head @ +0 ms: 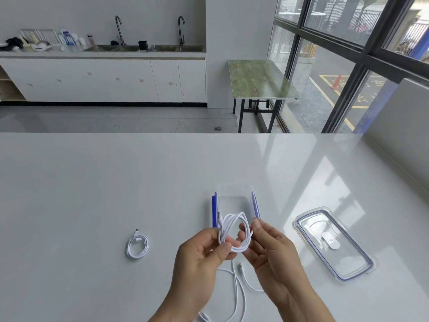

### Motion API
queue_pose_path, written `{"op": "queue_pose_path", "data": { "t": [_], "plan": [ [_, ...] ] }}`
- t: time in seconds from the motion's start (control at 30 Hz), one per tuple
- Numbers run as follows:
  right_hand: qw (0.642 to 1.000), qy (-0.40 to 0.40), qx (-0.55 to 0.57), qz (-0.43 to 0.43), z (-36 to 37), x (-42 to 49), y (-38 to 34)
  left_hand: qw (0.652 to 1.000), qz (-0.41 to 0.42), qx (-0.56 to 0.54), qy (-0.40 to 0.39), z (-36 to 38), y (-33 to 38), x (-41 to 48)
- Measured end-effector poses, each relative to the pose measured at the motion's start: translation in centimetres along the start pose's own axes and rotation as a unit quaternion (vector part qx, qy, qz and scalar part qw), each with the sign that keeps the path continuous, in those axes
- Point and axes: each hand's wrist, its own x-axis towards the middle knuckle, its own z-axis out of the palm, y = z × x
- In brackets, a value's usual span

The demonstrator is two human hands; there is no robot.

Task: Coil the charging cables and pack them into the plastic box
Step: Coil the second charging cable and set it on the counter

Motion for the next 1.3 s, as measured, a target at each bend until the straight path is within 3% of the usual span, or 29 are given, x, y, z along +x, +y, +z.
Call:
{"op": "queue_pose_path", "data": {
  "t": [0.23,0.47,0.57,0.73,0.87,1.1,1.2,1.3],
  "plan": [
    [0.986,-0.022,-0.162,-0.044,-0.8,0.3,0.9,0.996,-0.032,0.043,-0.077,-1.0,0.0,0.1],
    [0.962,-0.091,-0.250,-0.065,-1.2,-0.3,0.9,0.994,-0.084,0.016,-0.075,-1.4,-0.3,0.0],
    [0.958,-0.078,-0.257,-0.098,-1.1,-0.3,1.1,0.993,-0.109,0.004,-0.043,-1.1,-0.4,0.0],
    [0.954,-0.078,-0.266,-0.112,-1.0,-0.3,1.3,0.995,-0.074,0.066,0.002,-0.5,-0.5,0.5],
    [0.956,-0.112,-0.250,-0.106,-1.2,-0.3,1.1,0.995,-0.098,0.001,0.010,-0.7,0.3,0.7],
    [0.983,-0.183,-0.017,0.024,-1.9,-0.4,1.4,0.968,-0.222,-0.119,-0.014,-1.6,-0.7,0.7],
    [0.973,-0.220,-0.070,0.011,-2.2,-0.2,1.4,0.972,-0.212,-0.103,-0.017,-1.8,-0.7,0.5],
    [0.963,-0.206,-0.173,-0.025,-2.5,0.2,0.9,0.979,-0.187,-0.059,-0.051,-2.3,0.1,0.8]
  ]
}}
